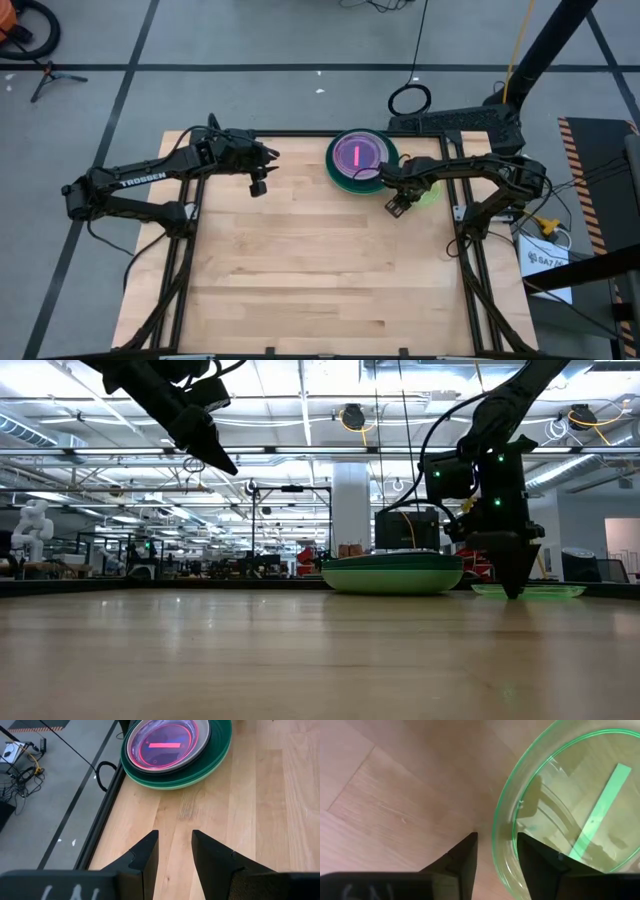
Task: Stack plastic plates
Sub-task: Stack the light green plate on top of the pink plate
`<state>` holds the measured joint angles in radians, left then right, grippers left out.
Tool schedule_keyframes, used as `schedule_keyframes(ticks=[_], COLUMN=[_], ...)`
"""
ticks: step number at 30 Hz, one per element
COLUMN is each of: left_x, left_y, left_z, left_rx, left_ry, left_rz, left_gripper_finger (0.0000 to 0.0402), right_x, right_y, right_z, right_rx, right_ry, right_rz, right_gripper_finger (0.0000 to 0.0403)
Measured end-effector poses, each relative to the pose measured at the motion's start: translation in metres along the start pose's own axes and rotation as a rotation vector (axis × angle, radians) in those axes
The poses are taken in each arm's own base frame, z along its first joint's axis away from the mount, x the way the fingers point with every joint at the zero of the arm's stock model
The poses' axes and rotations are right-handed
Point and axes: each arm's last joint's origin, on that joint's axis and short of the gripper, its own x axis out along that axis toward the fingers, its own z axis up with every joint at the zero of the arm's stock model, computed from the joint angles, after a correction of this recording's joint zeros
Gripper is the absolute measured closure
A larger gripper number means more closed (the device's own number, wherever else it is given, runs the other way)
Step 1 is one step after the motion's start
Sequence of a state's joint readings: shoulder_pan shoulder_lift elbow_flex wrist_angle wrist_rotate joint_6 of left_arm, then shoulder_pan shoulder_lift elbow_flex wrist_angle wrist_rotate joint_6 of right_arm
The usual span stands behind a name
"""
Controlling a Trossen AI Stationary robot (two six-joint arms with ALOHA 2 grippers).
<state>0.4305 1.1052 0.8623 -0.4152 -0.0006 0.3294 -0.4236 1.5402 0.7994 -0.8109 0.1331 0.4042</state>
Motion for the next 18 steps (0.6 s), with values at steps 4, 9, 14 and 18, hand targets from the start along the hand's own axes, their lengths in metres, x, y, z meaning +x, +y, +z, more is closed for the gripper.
schedule_keyframes(ticks=[4, 9, 14, 18], left_x=[-0.0001, 0.0000, -0.0001, 0.0000], left_y=[0.0000, 0.0000, -0.0002, -0.0002], left_z=[0.0000, 0.0000, 0.0001, 0.0001], left_rx=[0.000, 0.000, 0.000, 0.000], left_ry=[0.000, 0.000, -0.001, 0.000], left_rz=[0.000, 0.000, -0.001, -0.001], left_gripper_finger=[0.0277, 0.0277, 0.0277, 0.0277], right_x=[0.0002, 0.0005, 0.0004, -0.0010], right_y=[0.0003, 0.0005, 0.0010, 0.0015], right_z=[0.0000, 0.0000, -0.0001, -0.0002], right_rx=[0.001, 0.010, 0.011, 0.024], right_ry=[0.000, 0.003, 0.008, 0.019], right_rz=[0.005, 0.011, 0.026, 0.023], right_gripper_finger=[0.0300, 0.0344, 0.0377, 0.0391])
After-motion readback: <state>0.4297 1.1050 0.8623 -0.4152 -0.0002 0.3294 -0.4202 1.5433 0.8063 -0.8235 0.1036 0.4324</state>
